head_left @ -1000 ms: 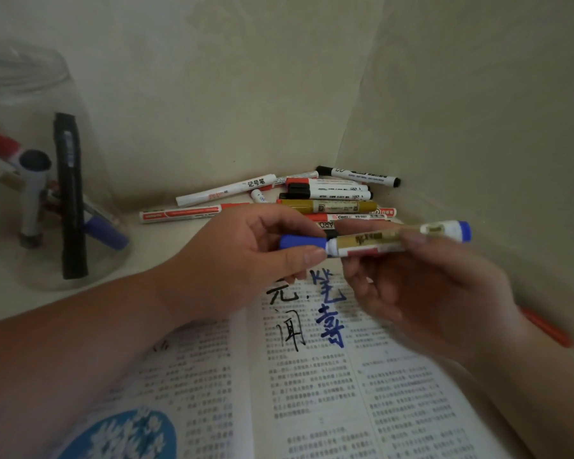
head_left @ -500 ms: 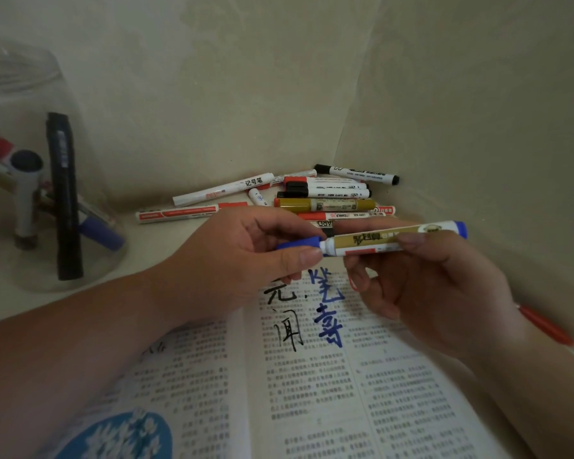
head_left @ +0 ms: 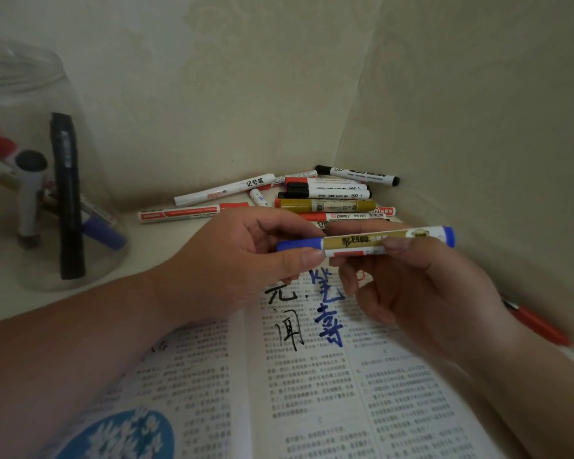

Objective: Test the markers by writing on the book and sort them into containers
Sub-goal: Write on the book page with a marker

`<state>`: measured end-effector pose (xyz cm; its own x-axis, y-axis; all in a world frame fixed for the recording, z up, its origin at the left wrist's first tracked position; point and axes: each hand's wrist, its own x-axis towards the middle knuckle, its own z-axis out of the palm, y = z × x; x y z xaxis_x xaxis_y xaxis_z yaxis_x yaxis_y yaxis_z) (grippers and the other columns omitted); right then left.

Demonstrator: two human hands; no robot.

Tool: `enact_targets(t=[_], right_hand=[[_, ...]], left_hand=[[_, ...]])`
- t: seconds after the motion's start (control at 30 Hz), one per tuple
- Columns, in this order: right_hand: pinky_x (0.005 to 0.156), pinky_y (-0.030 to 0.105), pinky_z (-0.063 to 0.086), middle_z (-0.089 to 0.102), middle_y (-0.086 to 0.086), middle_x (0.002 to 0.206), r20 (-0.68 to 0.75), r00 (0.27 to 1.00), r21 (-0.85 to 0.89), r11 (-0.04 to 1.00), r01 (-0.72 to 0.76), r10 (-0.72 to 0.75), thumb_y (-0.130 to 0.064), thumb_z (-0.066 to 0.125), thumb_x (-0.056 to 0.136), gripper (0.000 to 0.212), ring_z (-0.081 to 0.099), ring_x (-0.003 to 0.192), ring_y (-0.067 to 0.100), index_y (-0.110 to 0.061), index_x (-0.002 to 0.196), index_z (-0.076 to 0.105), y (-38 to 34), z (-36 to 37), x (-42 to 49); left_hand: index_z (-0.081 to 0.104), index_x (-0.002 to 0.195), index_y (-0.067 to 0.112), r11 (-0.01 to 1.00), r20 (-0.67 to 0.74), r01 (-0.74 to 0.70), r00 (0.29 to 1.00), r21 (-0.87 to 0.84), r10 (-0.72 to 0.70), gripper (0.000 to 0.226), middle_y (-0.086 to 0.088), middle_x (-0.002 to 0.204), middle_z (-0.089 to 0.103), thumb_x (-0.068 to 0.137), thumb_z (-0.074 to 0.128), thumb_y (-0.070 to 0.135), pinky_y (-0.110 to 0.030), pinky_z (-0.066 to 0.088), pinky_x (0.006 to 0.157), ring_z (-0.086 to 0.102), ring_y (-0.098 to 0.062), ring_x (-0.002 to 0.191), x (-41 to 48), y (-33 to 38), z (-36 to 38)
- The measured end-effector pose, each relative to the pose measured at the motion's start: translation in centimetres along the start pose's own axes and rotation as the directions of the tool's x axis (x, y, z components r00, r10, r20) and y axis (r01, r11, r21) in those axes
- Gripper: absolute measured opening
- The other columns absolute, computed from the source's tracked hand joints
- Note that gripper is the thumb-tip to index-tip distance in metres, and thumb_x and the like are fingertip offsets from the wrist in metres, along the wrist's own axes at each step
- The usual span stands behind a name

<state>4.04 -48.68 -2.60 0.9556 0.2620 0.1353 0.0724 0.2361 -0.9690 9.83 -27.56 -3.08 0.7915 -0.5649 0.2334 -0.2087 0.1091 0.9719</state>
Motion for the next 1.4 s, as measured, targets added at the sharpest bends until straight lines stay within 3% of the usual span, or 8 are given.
enact_targets(t=[0.33,0.6,0.67,0.77,0.83,1.1,1.2,1.4], right_hand=[[0.042,0.023,0.041,0.065,0.008,0.062,-0.250,0.954,-0.391,0.919,0.056,-0.165,-0.028,0.082,0.066,0.015,0.052,0.049,0.019,-0.024,0.075,0.070,-1.0,0.5,-0.7],[0.058,0.012,0.042,0.067,-0.015,0.081,0.222,0.896,-0.936,0.173,0.306,-0.384,-0.039,0.061,0.093,0.021,0.056,0.065,-0.004,-0.024,0.106,0.068,-0.2,1.7,-1.9],[0.056,0.012,0.041,0.067,-0.013,0.077,0.188,0.889,-0.919,0.245,0.310,-0.418,-0.037,0.065,0.092,0.018,0.056,0.062,-0.001,-0.024,0.101,0.071,-0.2,2.1,-2.0],[0.045,0.022,0.034,0.056,-0.007,0.058,-0.063,0.984,-0.559,0.823,0.101,-0.164,-0.047,0.078,0.079,0.024,0.042,0.047,0.009,-0.024,0.085,0.074,-0.4,2.5,-1.9],[0.042,0.019,0.023,0.041,-0.004,0.050,-0.050,0.996,-0.210,0.974,-0.084,0.075,-0.048,0.086,0.069,0.034,0.027,0.042,0.011,-0.018,0.077,0.072,-0.3,2.1,-1.3],[0.039,0.023,0.026,0.050,0.015,0.057,-0.283,0.959,-0.001,1.000,0.015,-0.015,-0.008,0.074,0.070,0.018,0.039,0.044,0.021,-0.014,0.085,0.066,-0.9,2.0,0.2],[0.042,0.029,0.039,0.061,0.015,0.067,-0.388,0.903,-0.217,0.970,0.106,-0.185,-0.016,0.070,0.084,0.007,0.050,0.054,0.029,-0.017,0.091,0.070,-0.7,2.2,0.7],[0.053,0.025,0.052,0.074,0.007,0.080,-0.398,0.842,-0.459,0.874,0.160,-0.363,-0.014,0.064,0.094,0.018,0.060,0.057,0.018,-0.026,0.105,0.073,-4.0,4.5,2.8]], left_hand=[[0.067,0.082,0.017,1.000,0.013,-0.005,1.000,-0.027,0.006,0.016,-0.003,0.058,0.049,0.078,0.070,0.032,-0.039,0.031,0.053,0.038,-0.021,0.053,0.1,-0.4,-0.8],[0.058,0.080,0.023,0.996,-0.130,-0.003,0.991,0.084,0.014,0.026,0.006,0.054,0.042,0.095,0.044,0.039,-0.026,0.027,0.047,0.031,-0.010,0.042,-0.2,0.4,0.6],[0.058,0.081,0.026,0.994,-0.131,-0.028,0.990,0.104,0.042,0.025,0.008,0.052,0.042,0.096,0.042,0.036,-0.027,0.028,0.047,0.031,-0.010,0.042,-0.3,0.5,0.7],[0.057,0.082,0.030,0.979,-0.131,-0.099,0.984,0.178,0.123,0.024,0.014,0.051,0.047,0.098,0.040,0.036,-0.028,0.029,0.049,0.036,-0.006,0.042,-0.8,0.7,1.0],[0.055,0.084,0.033,0.951,-0.136,-0.130,0.976,0.279,0.173,0.022,0.019,0.054,0.052,0.100,0.039,0.036,-0.024,0.032,0.052,0.043,-0.004,0.046,-1.0,0.7,1.2],[0.056,0.092,0.030,0.970,-0.281,-0.193,0.933,0.145,0.227,0.017,-0.015,0.059,0.035,0.097,0.050,0.045,-0.043,0.026,0.042,0.028,-0.027,0.048,0.3,-0.6,-0.6],[0.055,0.090,0.025,0.978,-0.348,-0.185,0.915,0.092,0.206,0.017,-0.016,0.060,0.041,0.097,0.059,0.040,-0.046,0.026,0.044,0.027,-0.039,0.052,0.4,-0.4,-0.5],[0.057,0.079,0.018,0.986,-0.645,-0.144,0.762,-0.089,0.053,0.035,-0.005,0.060,0.048,0.107,0.041,0.032,-0.027,0.031,0.043,0.040,-0.017,0.048,1.5,-1.0,-2.8]])
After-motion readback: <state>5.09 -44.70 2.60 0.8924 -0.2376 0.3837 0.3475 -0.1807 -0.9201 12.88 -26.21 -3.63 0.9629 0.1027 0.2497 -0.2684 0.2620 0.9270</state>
